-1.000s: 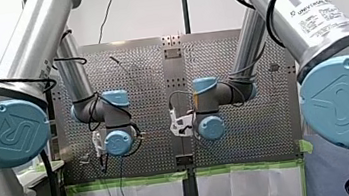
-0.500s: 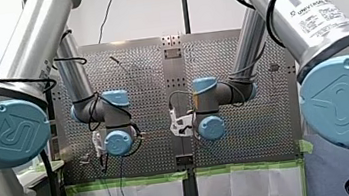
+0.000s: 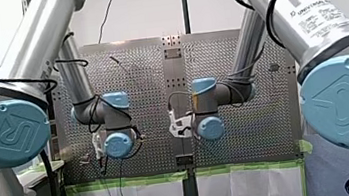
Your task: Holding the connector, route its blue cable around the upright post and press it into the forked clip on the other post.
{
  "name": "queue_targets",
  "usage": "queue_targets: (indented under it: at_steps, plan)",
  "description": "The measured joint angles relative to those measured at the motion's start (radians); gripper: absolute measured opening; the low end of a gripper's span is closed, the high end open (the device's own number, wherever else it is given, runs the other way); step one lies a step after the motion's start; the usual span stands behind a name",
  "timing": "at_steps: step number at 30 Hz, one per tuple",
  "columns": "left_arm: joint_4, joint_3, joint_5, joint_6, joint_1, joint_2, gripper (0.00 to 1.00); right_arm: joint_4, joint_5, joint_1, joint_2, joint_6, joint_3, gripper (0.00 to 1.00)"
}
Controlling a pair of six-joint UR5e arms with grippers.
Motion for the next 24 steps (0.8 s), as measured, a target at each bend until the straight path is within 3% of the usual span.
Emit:
queue_targets:
  at_steps: [3, 9, 24]
  plan:
    - [0.0, 0.0, 0.0, 0.0, 0.0, -0.026, 0.0, 0.003, 0.0, 0.015, 0.023, -0.001, -0.003, 0.0]
    - [0.0, 0.0, 0.0, 0.001, 0.0, -0.07, 0.0, 0.004, 0.0, 0.021, 0.068, -0.001, -0.003, 0.0]
    - [0.0, 0.0, 0.0, 0.001, 0.0, -0.077, 0.0, 0.004, 0.0, 0.022, 0.077, -0.001, -0.003, 0.0]
